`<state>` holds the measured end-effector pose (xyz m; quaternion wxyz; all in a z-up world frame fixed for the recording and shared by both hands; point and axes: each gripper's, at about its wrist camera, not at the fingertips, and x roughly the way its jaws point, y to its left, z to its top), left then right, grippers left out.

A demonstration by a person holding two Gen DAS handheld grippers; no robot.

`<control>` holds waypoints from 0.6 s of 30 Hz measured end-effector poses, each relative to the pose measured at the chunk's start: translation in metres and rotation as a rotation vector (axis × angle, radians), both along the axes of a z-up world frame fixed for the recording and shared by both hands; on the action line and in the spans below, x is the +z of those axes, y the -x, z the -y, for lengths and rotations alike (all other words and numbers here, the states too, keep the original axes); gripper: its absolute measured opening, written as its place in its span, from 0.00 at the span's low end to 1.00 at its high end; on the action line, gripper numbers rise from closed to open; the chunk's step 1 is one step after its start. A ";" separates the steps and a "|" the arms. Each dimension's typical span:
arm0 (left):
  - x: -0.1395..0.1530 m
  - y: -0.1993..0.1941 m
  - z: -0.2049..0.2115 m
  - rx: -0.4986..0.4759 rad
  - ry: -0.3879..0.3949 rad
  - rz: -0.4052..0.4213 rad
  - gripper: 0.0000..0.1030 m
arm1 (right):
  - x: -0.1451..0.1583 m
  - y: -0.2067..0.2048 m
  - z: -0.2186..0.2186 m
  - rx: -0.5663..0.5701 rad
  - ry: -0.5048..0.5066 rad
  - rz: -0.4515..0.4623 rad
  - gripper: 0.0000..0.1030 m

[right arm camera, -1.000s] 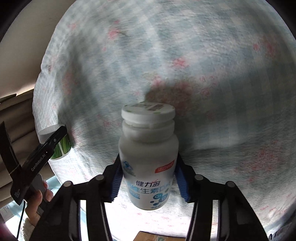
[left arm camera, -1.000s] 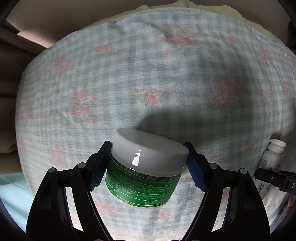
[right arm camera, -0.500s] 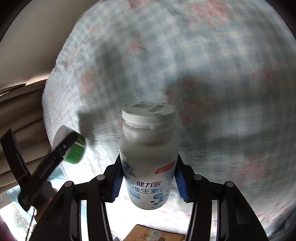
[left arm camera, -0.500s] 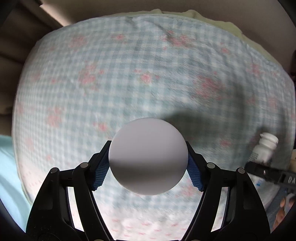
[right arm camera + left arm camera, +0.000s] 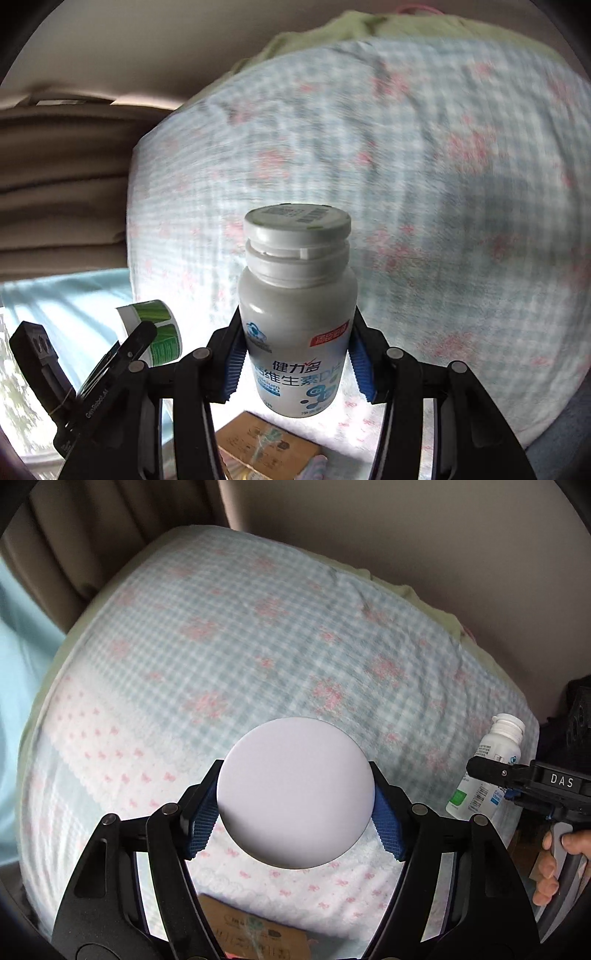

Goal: Organize rigid objects
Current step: 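Carry the green jar and vitamin bottle into the box and open both tools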

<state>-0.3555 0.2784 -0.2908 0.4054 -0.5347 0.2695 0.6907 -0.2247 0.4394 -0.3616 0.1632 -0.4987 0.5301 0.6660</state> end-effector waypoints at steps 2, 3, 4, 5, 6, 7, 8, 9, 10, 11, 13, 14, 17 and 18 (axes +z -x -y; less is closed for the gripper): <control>0.018 -0.001 0.028 0.058 -0.024 -0.014 0.67 | 0.015 0.000 0.012 0.070 -0.018 -0.023 0.45; 0.027 -0.002 0.044 0.085 -0.035 -0.018 0.67 | 0.021 0.004 0.017 0.107 -0.028 -0.033 0.45; 0.032 0.000 0.058 0.107 -0.046 -0.022 0.67 | 0.028 0.007 0.024 0.142 -0.037 -0.044 0.45; 0.040 -0.002 0.074 0.131 -0.054 -0.030 0.67 | 0.035 0.009 0.031 0.185 -0.039 -0.056 0.45; 0.047 -0.004 0.089 0.155 -0.059 -0.038 0.67 | 0.043 0.012 0.039 0.238 -0.049 -0.070 0.45; 0.054 -0.006 0.106 0.182 -0.064 -0.047 0.67 | 0.051 0.016 0.049 0.293 -0.067 -0.081 0.45; 0.060 -0.008 0.124 0.208 -0.066 -0.055 0.67 | 0.059 0.018 0.059 0.352 -0.083 -0.095 0.45; 0.065 -0.011 0.142 0.237 -0.066 -0.065 0.67 | 0.066 0.019 0.070 0.405 -0.094 -0.111 0.45; 0.071 -0.013 0.162 0.267 -0.066 -0.072 0.67 | 0.073 0.017 0.079 0.455 -0.107 -0.129 0.45; 0.075 -0.016 0.180 0.298 -0.067 -0.078 0.67 | 0.080 0.019 0.092 0.510 -0.121 -0.143 0.45; 0.080 -0.022 0.216 0.354 -0.066 -0.090 0.67 | 0.093 0.022 0.117 0.598 -0.136 -0.179 0.45; 0.081 -0.026 0.233 0.380 -0.062 -0.096 0.67 | 0.097 0.023 0.128 0.633 -0.136 -0.191 0.45; 0.082 -0.035 0.284 0.460 -0.059 -0.096 0.67 | 0.105 0.023 0.162 0.721 -0.140 -0.213 0.45; 0.082 -0.038 0.300 0.486 -0.059 -0.095 0.67 | 0.106 0.023 0.174 0.747 -0.140 -0.215 0.45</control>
